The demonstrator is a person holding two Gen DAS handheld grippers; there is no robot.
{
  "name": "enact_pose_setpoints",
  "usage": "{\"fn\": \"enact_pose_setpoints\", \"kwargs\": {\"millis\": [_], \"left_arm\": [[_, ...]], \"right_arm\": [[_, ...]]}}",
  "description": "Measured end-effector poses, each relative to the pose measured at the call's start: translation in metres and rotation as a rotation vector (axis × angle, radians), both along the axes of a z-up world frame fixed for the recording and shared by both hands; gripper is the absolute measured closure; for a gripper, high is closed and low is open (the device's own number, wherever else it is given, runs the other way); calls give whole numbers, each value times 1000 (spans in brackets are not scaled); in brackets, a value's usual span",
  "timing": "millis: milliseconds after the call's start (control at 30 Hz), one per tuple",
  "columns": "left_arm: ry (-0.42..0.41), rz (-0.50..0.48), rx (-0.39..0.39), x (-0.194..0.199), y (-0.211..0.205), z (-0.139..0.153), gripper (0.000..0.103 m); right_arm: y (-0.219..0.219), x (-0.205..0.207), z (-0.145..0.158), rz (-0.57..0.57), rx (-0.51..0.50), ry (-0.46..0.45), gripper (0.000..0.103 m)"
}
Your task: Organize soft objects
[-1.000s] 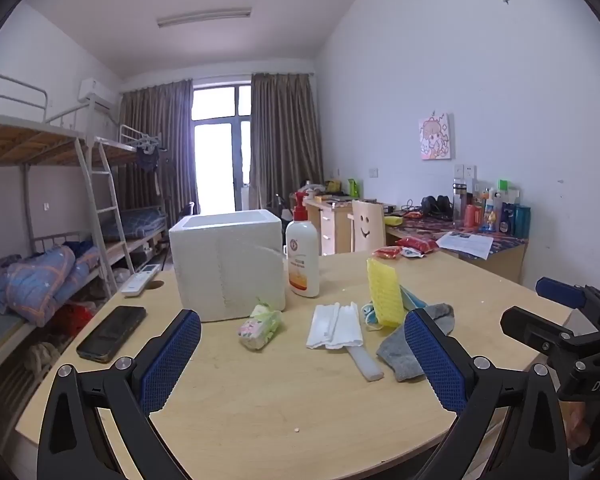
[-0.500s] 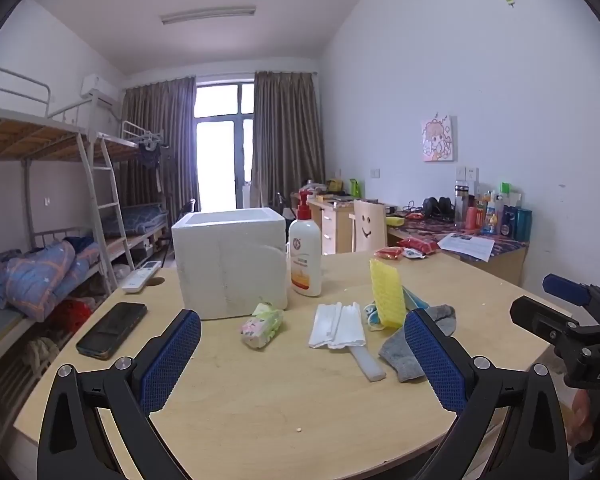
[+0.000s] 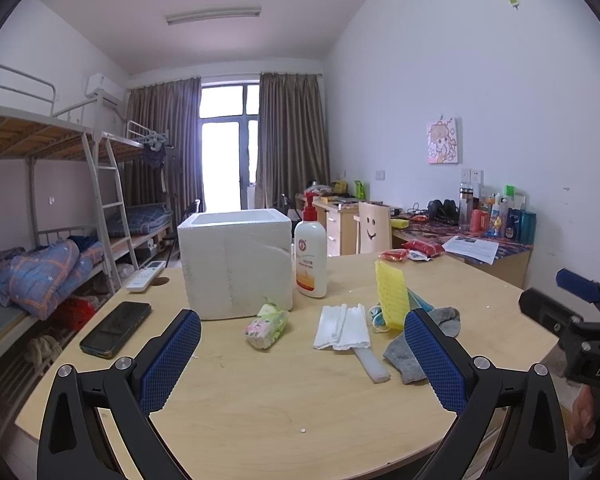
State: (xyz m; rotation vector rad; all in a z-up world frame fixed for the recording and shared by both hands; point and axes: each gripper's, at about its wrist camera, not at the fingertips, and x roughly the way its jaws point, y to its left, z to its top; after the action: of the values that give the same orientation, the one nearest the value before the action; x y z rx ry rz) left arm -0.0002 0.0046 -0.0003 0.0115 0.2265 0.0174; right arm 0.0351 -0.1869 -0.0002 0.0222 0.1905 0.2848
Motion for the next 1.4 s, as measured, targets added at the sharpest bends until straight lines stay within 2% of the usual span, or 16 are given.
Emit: {"fn": "enact_pose_setpoints", "kwargs": {"millis": [167,300,1033,1133,1400], "left_arm": [[-6,3,9,0,-1,0,1],[-5,0,6,0,-1,-1,1],[-22,12,0,-3,2,0,1],[-25,20,7,-2,1,0,1],[-26,19,8,-3,1,-1,1]], "right_arm": [[3,-4,1,-10,-17,-26,0],[2,-2,1,-74,-11,-15,0],[5,-1,-3,50,1,10,0],[7,-6,-2,48,-16,-16,0],[10,-3,-3,50,-20,2,0]]}}
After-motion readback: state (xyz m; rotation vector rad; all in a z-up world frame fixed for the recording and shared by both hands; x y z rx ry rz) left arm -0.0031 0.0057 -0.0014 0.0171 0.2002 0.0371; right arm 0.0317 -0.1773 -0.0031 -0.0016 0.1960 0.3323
